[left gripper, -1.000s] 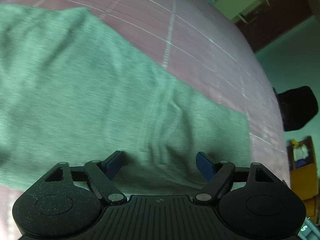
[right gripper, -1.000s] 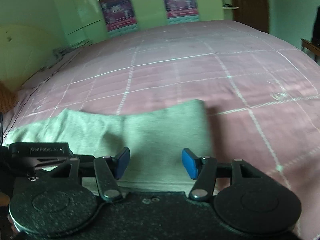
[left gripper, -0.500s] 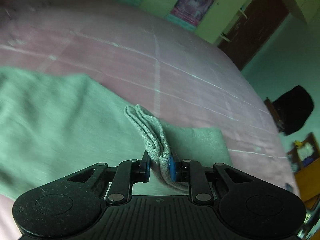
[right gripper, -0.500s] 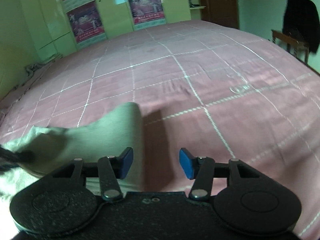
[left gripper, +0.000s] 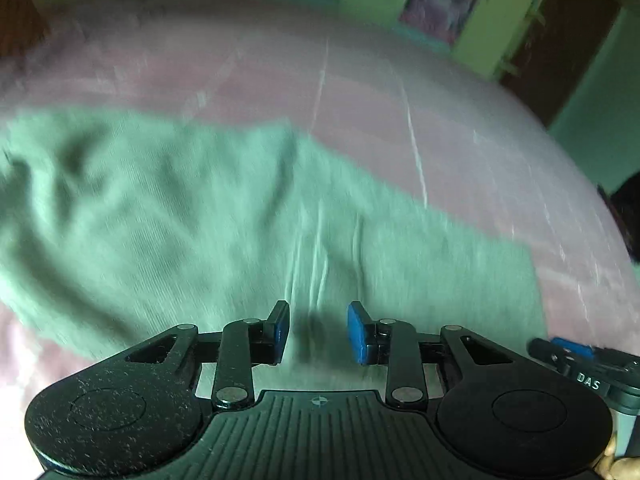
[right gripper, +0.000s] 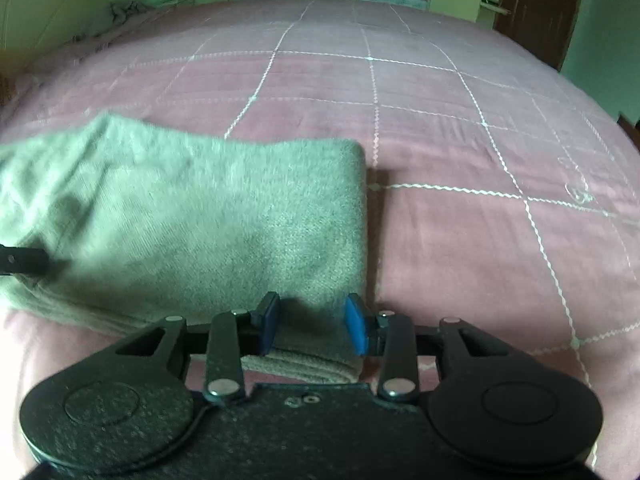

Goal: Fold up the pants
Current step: 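Open the right tool and release the folded leg ends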

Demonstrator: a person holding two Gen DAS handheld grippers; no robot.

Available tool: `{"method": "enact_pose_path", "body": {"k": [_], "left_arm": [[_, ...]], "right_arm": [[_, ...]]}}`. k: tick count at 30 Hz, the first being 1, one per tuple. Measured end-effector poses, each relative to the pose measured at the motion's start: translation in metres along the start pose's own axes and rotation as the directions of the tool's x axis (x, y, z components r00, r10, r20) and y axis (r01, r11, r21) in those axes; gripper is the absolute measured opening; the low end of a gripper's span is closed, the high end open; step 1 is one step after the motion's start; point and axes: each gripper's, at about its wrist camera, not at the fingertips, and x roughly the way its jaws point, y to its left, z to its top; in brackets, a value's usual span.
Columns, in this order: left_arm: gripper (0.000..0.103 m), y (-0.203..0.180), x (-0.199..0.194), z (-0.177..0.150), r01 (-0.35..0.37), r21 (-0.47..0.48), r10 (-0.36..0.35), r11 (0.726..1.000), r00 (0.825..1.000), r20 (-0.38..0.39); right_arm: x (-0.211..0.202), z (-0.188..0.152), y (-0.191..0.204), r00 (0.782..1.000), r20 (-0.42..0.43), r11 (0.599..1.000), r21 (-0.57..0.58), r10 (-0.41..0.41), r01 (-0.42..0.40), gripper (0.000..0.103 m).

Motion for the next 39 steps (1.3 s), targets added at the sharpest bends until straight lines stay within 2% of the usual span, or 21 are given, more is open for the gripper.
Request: {"method": "enact_pose_path", "body": {"k": [3, 6, 8, 10, 13, 16, 17, 19, 21, 25, 27, 30, 33, 35, 39], "left_arm": [[0.031, -0.016, 0.012, 0.018, 0.034, 0.053, -0.032, 0.998, 0.999, -0.023], [0.031, -0.037, 0.034, 0.028, 0.037, 0.099, -0.033, 0.994, 0.999, -0.040], [0.031, -0.043, 0.058, 0.031, 0.031, 0.092, -0.023, 0.995, 0.997, -0.080], [0.031, -0.043, 0.083, 0.028, -0.009, 0.089, 0.020, 0.996, 0.992, -0.124], [0.031, -0.044, 0.085, 0.028, -0.022, 0.044, 0.027, 0.999, 0.993, -0.115], [0.031, -0.056, 0.072, 0.030, -0.017, 0.094, 0.023, 0.995, 0.998, -0.057], [0.031, -0.058, 0.077, 0.030, -0.040, 0.115, 0.047, 0.993, 0.997, -0.060], [0.031, -0.054, 0.091, 0.030, -0.046, 0.111, 0.056, 0.993, 0.994, -0.092], [0.031, -0.055, 0.095, 0.032, -0.054, 0.147, 0.069, 0.988, 0.993, -0.097], [0.031, -0.059, 0.084, 0.027, -0.051, 0.176, 0.072, 0.983, 0.991, -0.111], [0.031, -0.054, 0.071, 0.016, -0.035, 0.186, 0.056, 0.982, 0.992, -0.109], [0.031, -0.049, 0.054, -0.004, -0.016, 0.206, 0.038, 0.978, 0.994, -0.103], [0.031, -0.049, 0.042, -0.021, -0.024, 0.225, 0.043, 0.974, 0.996, -0.080], [0.031, -0.051, 0.037, -0.027, -0.039, 0.233, 0.057, 0.972, 0.996, -0.072], [0.031, -0.049, 0.024, -0.033, -0.036, 0.200, 0.051, 0.979, 0.996, -0.072]], "right_arm": [[-0.007, 0.016, 0.000, 0.999, 0.054, 1.000, 0.001, 0.002, -0.002, 0.036], [0.008, 0.042, 0.008, 0.998, 0.059, 1.000, -0.023, -0.002, 0.003, 0.036], [0.021, 0.059, 0.012, 0.998, 0.062, 1.000, -0.007, -0.018, 0.018, 0.037], [0.036, 0.070, 0.012, 0.998, 0.052, 0.999, 0.018, -0.044, 0.043, 0.037], [0.071, 0.062, 0.015, 0.996, -0.040, 0.995, -0.058, -0.085, 0.082, 0.037], [0.064, 0.069, 0.014, 0.998, -0.030, 0.997, -0.039, -0.063, 0.062, 0.039], [0.057, 0.070, 0.013, 0.999, 0.003, 0.999, -0.024, -0.044, 0.044, 0.039], [0.053, 0.067, 0.017, 0.996, 0.053, 0.997, -0.037, -0.072, 0.074, 0.043], [0.070, 0.061, 0.018, 0.997, -0.011, 0.996, -0.059, -0.074, 0.073, 0.044], [0.072, 0.066, 0.015, 0.997, -0.044, 0.997, -0.033, -0.064, 0.063, 0.044], [0.057, 0.063, 0.016, 0.999, -0.013, 0.998, -0.035, -0.044, 0.043, 0.043], [0.034, 0.041, 0.021, 1.000, 0.020, 0.998, -0.062, -0.010, 0.011, 0.043], [0.031, 0.008, 0.026, 1.000, 0.006, 0.995, -0.103, 0.009, -0.008, 0.044], [0.029, -0.003, 0.031, 0.998, 0.054, 0.990, -0.143, -0.008, 0.016, 0.044], [0.021, 0.014, 0.032, 1.000, 0.013, 0.998, -0.067, -0.012, 0.013, 0.044]]}}
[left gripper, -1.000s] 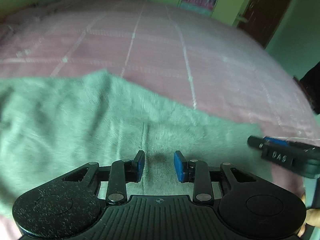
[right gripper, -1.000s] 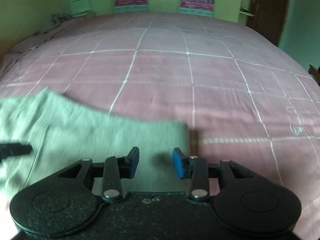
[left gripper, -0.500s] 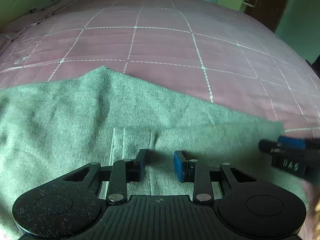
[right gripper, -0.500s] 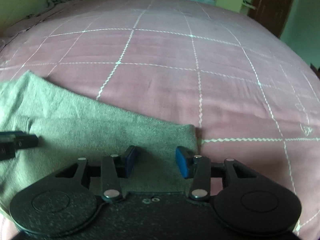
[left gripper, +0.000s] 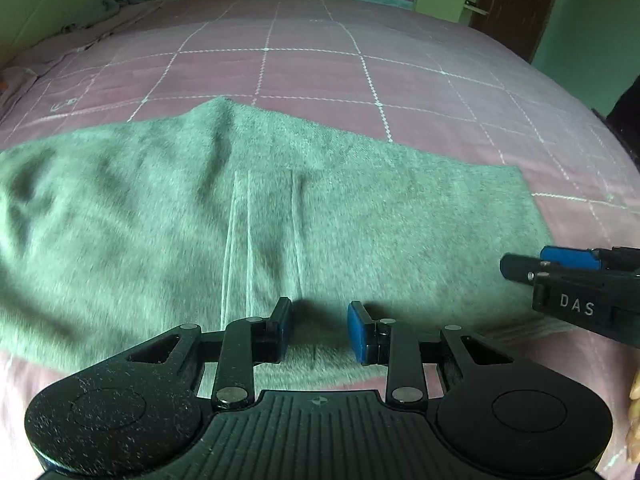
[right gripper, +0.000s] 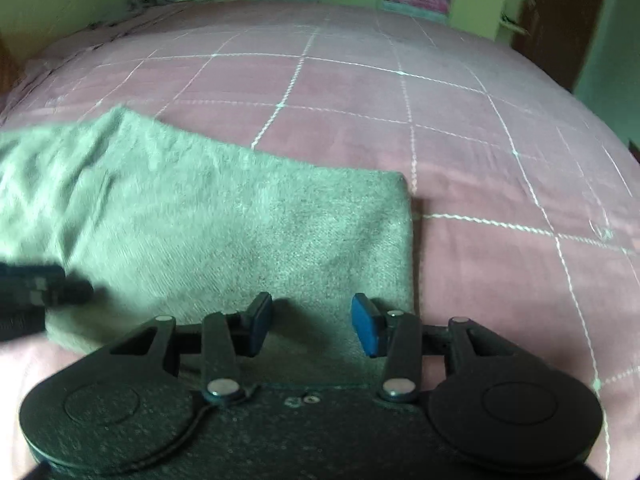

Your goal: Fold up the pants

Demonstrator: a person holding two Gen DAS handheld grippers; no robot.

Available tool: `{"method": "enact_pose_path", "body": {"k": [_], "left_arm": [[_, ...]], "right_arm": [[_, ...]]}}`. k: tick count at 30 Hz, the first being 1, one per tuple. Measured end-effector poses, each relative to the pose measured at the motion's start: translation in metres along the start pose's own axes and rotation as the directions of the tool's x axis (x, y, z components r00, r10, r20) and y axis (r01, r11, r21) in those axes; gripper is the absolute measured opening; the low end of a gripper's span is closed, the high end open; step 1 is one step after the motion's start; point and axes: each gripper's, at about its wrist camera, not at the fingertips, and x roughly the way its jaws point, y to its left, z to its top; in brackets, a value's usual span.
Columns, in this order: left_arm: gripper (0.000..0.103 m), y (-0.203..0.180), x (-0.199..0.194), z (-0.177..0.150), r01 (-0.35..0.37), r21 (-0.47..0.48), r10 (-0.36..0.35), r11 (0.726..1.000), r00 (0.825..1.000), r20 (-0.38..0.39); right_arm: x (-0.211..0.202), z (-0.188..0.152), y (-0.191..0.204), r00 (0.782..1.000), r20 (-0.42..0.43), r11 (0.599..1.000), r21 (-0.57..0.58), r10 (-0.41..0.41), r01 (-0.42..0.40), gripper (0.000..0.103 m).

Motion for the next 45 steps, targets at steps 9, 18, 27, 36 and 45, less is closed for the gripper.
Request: {"method": "enact_pose_path", "body": {"k": [9, 18, 27, 36, 45], "left_arm": [[0.031, -0.004, -0.004, -0.006, -0.017, 0.018, 0.017, 1.000, 1.000, 0.012], [0.031, -0.006, -0.005, -0.008, -0.026, 0.039, 0.025, 0.999, 1.000, 0.018], [0.035, 0.004, -0.027, -0.011, -0.031, 0.012, 0.031, 0.999, 0.998, 0.057], [0.061, 0.028, -0.014, -0.020, -0.013, -0.049, 0.013, 0.999, 1.000, 0.003], [0.062, 0.059, -0.023, -0.018, -0.005, -0.180, 0.007, 0.984, 1.000, 0.014]], "right_arm": [[-0.004, -0.009, 0.012, 0.999, -0.020, 1.000, -0.009, -0.029, 0.029, 0.046], [-0.006, -0.015, 0.011, 0.999, -0.023, 0.999, 0.020, -0.031, 0.031, 0.068], [-0.024, -0.014, 0.013, 0.999, 0.034, 0.988, 0.150, 0.033, -0.038, 0.075], [-0.003, -0.013, 0.052, 0.999, -0.022, 0.999, -0.040, -0.034, 0.033, 0.068], [-0.024, -0.002, 0.059, 0.998, 0.054, 0.999, 0.024, 0.034, -0.035, 0.074]]}}
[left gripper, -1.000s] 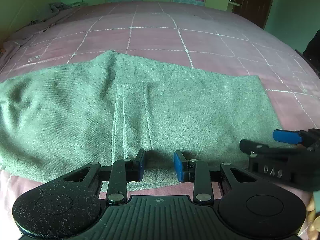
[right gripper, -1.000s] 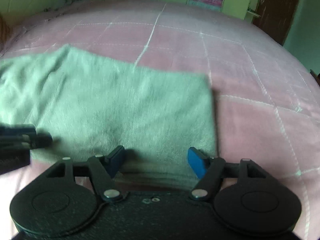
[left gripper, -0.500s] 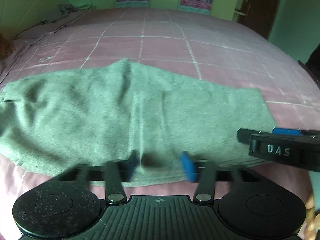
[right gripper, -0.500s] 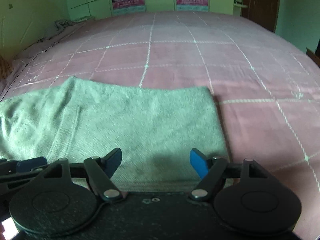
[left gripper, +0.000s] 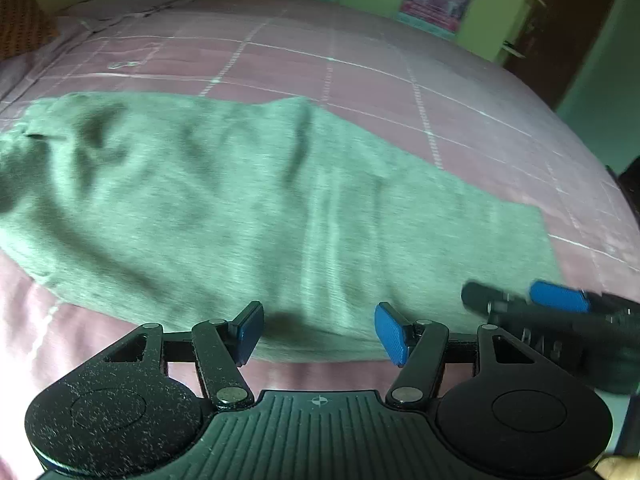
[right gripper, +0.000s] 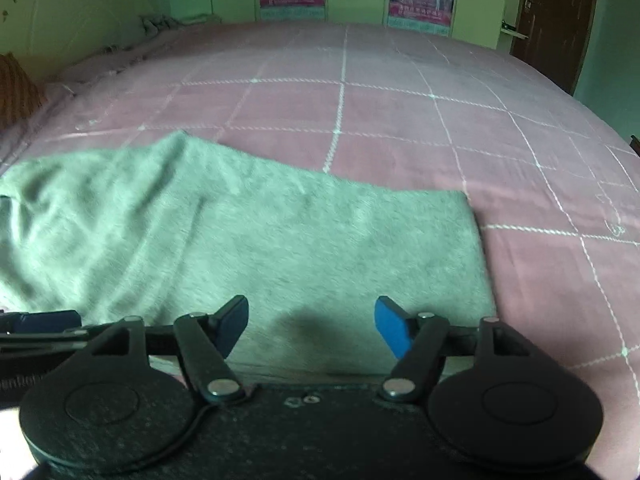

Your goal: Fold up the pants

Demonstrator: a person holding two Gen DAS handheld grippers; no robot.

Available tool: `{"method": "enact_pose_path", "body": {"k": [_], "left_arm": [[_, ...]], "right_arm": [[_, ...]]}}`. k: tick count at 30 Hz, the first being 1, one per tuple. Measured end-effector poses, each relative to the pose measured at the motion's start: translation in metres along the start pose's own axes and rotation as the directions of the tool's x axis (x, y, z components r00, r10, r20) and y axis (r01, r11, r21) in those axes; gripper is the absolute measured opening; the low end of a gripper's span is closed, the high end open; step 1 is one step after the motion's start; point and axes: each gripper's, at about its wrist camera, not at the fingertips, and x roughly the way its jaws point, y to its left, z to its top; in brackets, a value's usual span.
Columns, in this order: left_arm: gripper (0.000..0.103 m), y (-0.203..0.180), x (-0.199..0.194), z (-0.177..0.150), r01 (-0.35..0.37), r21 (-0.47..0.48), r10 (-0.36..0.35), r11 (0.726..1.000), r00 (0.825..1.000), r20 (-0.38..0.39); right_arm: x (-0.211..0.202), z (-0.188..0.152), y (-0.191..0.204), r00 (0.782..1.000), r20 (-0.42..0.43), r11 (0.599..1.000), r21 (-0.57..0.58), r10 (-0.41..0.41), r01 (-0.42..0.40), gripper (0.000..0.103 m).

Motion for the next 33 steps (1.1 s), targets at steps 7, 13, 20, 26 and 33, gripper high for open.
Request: {"method": "enact_pose_path", "body": {"k": [7, 13, 20, 26, 33], "left_arm": [[0.062, 0.020, -0.005, 0.008, 0.028, -0.076, -0.029, 0.997, 1.000, -0.009], [0.061, 0.049, -0.010, 0.014, 0.003, -0.174, -0.007, 0.985, 1.000, -0.020], [0.062, 0.074, -0.024, 0.017, -0.037, -0.197, 0.041, 0.980, 0.999, 0.014], [0.062, 0.115, -0.032, 0.016, -0.015, -0.324, 0.019, 0.946, 1.000, 0.012], [0.061, 0.189, -0.038, -0.002, 0.019, -0.573, 0.009, 0.819, 0.999, 0.046]], "right_arm": [[0.011, -0.006, 0.011, 0.998, -0.054, 1.000, 0.004, 0.025, -0.024, 0.075], [0.007, -0.005, 0.015, 0.997, -0.045, 0.998, 0.015, 0.060, -0.059, 0.075], [0.005, -0.002, 0.029, 0.993, -0.051, 0.994, 0.014, 0.110, -0.110, 0.076], [0.009, 0.001, 0.041, 0.989, -0.059, 0.991, 0.016, 0.135, -0.134, 0.076], [0.013, 0.001, 0.050, 0.988, -0.067, 0.990, 0.002, 0.142, -0.142, 0.077]]}}
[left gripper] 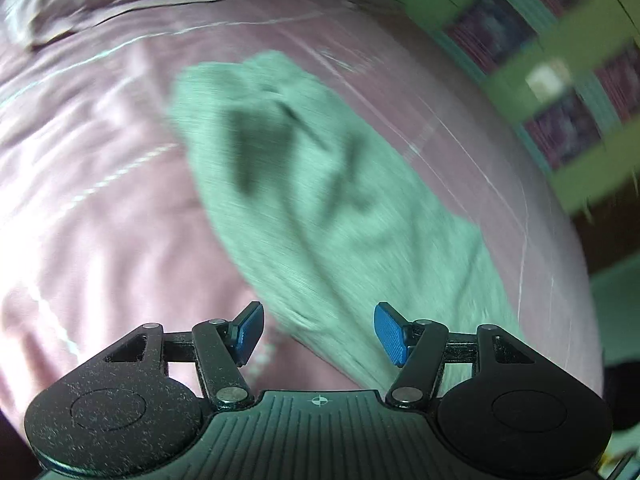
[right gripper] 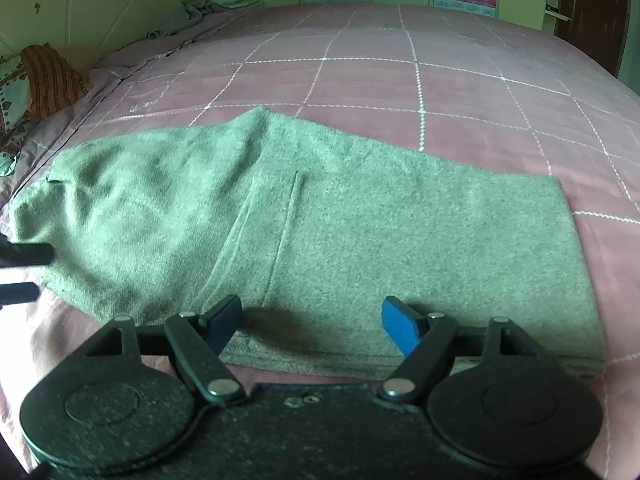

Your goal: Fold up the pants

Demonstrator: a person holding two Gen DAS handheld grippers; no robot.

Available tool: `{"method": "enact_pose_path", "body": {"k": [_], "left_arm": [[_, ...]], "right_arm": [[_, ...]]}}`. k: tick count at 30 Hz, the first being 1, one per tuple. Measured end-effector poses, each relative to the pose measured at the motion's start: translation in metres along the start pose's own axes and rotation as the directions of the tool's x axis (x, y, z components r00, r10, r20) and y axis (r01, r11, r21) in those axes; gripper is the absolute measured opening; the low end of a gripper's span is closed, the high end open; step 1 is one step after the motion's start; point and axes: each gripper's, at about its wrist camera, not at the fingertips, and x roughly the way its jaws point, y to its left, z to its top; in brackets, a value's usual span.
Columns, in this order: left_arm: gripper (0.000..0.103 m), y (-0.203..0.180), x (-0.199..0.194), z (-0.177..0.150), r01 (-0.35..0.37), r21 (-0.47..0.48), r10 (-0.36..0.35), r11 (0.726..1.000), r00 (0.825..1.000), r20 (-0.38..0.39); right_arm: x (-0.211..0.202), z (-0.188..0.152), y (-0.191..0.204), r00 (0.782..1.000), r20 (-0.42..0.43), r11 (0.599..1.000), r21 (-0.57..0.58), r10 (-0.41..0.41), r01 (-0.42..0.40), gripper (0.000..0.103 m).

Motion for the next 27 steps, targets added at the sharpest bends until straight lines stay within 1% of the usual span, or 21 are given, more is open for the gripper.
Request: {"method": "enact_pose_path", "body": {"k": [3, 5, 7, 8, 9, 10, 16, 20, 24, 26, 27], "left_arm": [[0.061, 0.023, 0.003, 0.009, -0.007, -0.074, 0.007, 0.997, 1.000, 0.009], [0.061, 0.036, 0.008, 0.013, 0.013, -0.118, -0.012, 0.993, 1.000, 0.002], [0.060, 0.044, 0.017, 0.015, 0.036, -0.141, -0.037, 0.989, 0.999, -0.005], [0.054, 0.046, 0.022, 0.016, 0.049, -0.153, -0.050, 0.987, 0.999, -0.004], [0.038, 0.048, 0.028, 0.017, 0.070, -0.166, -0.073, 0.984, 0.997, -0.010], [0.032, 0.051, 0.036, 0.018, 0.094, -0.183, -0.100, 0.979, 0.995, -0.022], [0.032, 0.057, 0.076, 0.026, 0.143, -0.277, -0.147, 0.950, 0.989, 0.005], [0.032, 0.052, 0.098, 0.035, 0.177, -0.280, -0.173, 0.943, 0.984, 0.040], [0.032, 0.052, 0.115, 0.050, 0.210, -0.322, -0.200, 0.923, 0.978, 0.064], [0.032, 0.051, 0.123, 0.056, 0.210, -0.339, -0.197, 0.917, 0.978, 0.071], [0.028, 0.049, 0.127, 0.058, 0.204, -0.342, -0.191, 0.917, 0.979, 0.072]], "right_arm": [[0.003, -0.001, 0.001, 1.000, 0.000, 1.000, -0.003, -0.005, 0.005, 0.079], [0.004, -0.001, 0.002, 1.000, -0.001, 1.000, -0.005, -0.008, 0.008, 0.079], [0.005, 0.000, 0.003, 1.000, -0.001, 1.000, -0.007, -0.011, 0.011, 0.080], [0.006, 0.000, 0.003, 1.000, -0.001, 1.000, -0.008, -0.012, 0.012, 0.080], [0.007, 0.000, 0.004, 1.000, -0.002, 1.000, -0.009, -0.014, 0.014, 0.080], [0.008, 0.000, 0.004, 1.000, -0.003, 1.000, -0.010, -0.016, 0.016, 0.081], [0.012, 0.000, 0.005, 1.000, -0.003, 1.000, -0.016, -0.025, 0.025, 0.082], [0.015, 0.002, 0.006, 0.999, -0.006, 0.999, -0.016, -0.031, 0.031, 0.084], [0.019, 0.004, 0.007, 0.999, -0.007, 0.999, -0.025, -0.042, 0.041, 0.084], [0.020, 0.005, 0.008, 0.999, -0.009, 0.999, -0.026, -0.045, 0.045, 0.084], [0.019, 0.006, 0.008, 0.999, -0.010, 0.999, -0.027, -0.047, 0.046, 0.084]]}}
